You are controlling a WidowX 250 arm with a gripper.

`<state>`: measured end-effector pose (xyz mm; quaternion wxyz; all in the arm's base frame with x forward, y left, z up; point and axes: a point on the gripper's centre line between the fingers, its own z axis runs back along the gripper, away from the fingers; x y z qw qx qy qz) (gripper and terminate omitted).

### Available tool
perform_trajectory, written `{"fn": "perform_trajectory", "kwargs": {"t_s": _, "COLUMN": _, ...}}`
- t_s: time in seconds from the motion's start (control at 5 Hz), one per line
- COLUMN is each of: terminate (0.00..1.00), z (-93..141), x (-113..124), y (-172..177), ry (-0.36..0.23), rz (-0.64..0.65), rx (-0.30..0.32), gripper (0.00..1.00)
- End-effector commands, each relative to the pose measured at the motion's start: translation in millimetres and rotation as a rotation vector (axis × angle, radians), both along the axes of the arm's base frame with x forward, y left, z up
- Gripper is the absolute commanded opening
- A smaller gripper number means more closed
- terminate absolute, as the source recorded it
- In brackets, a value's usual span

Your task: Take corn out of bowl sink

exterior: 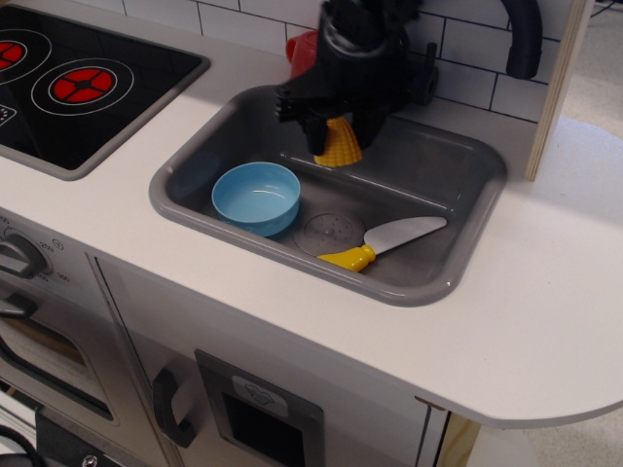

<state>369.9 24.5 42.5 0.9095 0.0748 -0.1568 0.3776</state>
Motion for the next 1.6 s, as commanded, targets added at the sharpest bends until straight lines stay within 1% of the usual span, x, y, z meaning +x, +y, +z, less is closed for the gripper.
{"fn": "perform_trajectory", "kwargs": {"t_s": 0.0, "terminate": 0.0, "z": -17.0, "x": 13.7, "y": -3.8, "ry": -0.046, "rz": -0.019, "rx": 0.075, "gripper": 0.0}}
{"fn": "perform_trajectory", "kwargs": {"t_s": 0.2, "terminate": 0.0, "z": -29.0, "x": 12.5, "y": -9.4, "ry": -0.018, "rz": -0.066, "rx": 0.065, "gripper": 0.0}}
{"fn": "perform_trajectory", "kwargs": {"t_s": 0.4, "terminate": 0.0, "z": -30.0, "x": 9.5, "y": -11.4, "ry": -0.028, "rz": -0.071, "rx": 0.062, "gripper": 0.0}}
{"fn": "perform_trajectory", "kwargs": {"t_s": 0.6, "terminate": 0.0, "z": -21.0, "x": 4.6, "y": -10.6, "ry": -0.01, "rz": -0.058, "rx": 0.038, "gripper": 1.0}}
{"fn": "perform_trajectory", "kwargs": {"t_s": 0.8, "terminate": 0.0, "z": -8.3, "x": -1.9, "y": -9.5, "ry": -0.001, "rz": -0.058, "rx": 0.008, "gripper": 1.0}}
{"fn": "perform_trajectory", "kwargs": {"t_s": 1.0, "terminate": 0.0, "z": 8.6, "x": -3.4, "y": -5.1, "ry": -0.015, "rz": -0.052, "rx": -0.003, "gripper": 1.0}}
{"fn": "perform_trajectory", "kwargs": {"t_s": 1.2, "terminate": 0.0, "z": 33.8, "x": -0.9, "y": -4.0, "ry": -0.024, "rz": -0.065, "rx": -0.027, "gripper": 1.0}}
{"fn": "perform_trajectory", "kwargs": {"t_s": 1.4, "terminate": 0.0, "z": 55.4, "x": -3.7, "y": -2.0, "ry": -0.004, "rz": -0.151, "rx": -0.025, "gripper": 1.0}}
